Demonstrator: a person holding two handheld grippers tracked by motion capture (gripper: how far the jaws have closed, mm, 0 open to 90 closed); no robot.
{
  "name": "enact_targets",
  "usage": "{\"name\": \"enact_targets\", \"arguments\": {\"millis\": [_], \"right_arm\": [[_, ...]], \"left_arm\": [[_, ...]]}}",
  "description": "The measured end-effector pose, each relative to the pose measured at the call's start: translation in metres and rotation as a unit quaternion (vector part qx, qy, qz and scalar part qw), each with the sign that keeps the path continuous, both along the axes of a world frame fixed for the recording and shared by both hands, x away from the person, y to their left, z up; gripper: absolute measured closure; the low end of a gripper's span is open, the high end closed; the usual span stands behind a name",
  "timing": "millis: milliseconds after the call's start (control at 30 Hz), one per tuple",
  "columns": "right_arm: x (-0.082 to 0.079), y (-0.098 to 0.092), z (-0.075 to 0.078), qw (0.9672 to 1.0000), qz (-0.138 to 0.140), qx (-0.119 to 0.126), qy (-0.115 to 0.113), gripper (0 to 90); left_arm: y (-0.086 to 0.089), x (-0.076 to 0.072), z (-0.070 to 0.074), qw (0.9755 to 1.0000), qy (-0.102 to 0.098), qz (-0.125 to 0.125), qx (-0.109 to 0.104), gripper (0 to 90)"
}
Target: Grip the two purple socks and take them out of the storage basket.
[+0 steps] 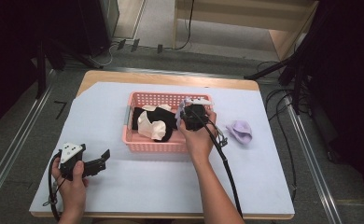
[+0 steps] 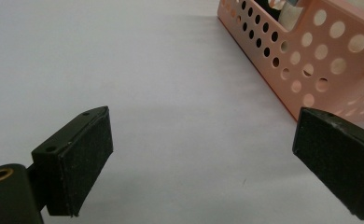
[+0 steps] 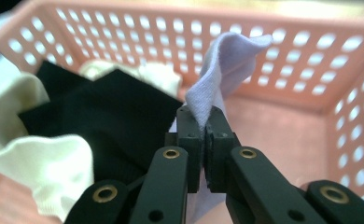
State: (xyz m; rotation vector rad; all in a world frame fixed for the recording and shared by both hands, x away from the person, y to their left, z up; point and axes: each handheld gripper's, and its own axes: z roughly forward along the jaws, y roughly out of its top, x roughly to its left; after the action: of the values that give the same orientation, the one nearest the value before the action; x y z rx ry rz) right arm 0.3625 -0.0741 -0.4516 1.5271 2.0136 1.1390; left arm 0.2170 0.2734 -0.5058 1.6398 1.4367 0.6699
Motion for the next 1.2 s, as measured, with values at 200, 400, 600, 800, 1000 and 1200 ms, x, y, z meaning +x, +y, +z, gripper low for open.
{"name": "enact_targets", "arguments": {"millis": [200,400,600,800,1000,1200], "right_arm": [[-0.013,-0.006,0.008,0.9951,0.02,-0.002,-0.097,87.3],[-0.024,-0.01,0.02,0.9829,0.028,-0.005,-0.182,87.2],[-0.032,-0.017,0.032,0.9701,0.017,0.007,-0.242,87.2],[-0.037,-0.03,0.042,0.9603,-0.012,0.014,-0.278,87.3],[-0.038,-0.052,0.047,0.9573,-0.038,0.013,-0.286,87.2],[-0.043,-0.082,0.047,0.9535,-0.074,0.013,-0.292,87.2]], "left_arm": [[0.0,0.0,0.0,1.0,0.001,0.0,0.0,5.8],[0.0,0.0,0.0,1.0,0.001,0.001,0.001,5.8],[0.0,0.0,0.0,1.0,0.0,0.0,0.003,5.8],[-0.001,0.0,0.0,1.0,-0.002,0.002,-0.001,5.8],[0.0,0.0,0.0,1.0,-0.001,0.0,0.001,5.8],[0.0,0.0,0.0,1.0,-0.002,-0.001,0.003,5.8]]}}
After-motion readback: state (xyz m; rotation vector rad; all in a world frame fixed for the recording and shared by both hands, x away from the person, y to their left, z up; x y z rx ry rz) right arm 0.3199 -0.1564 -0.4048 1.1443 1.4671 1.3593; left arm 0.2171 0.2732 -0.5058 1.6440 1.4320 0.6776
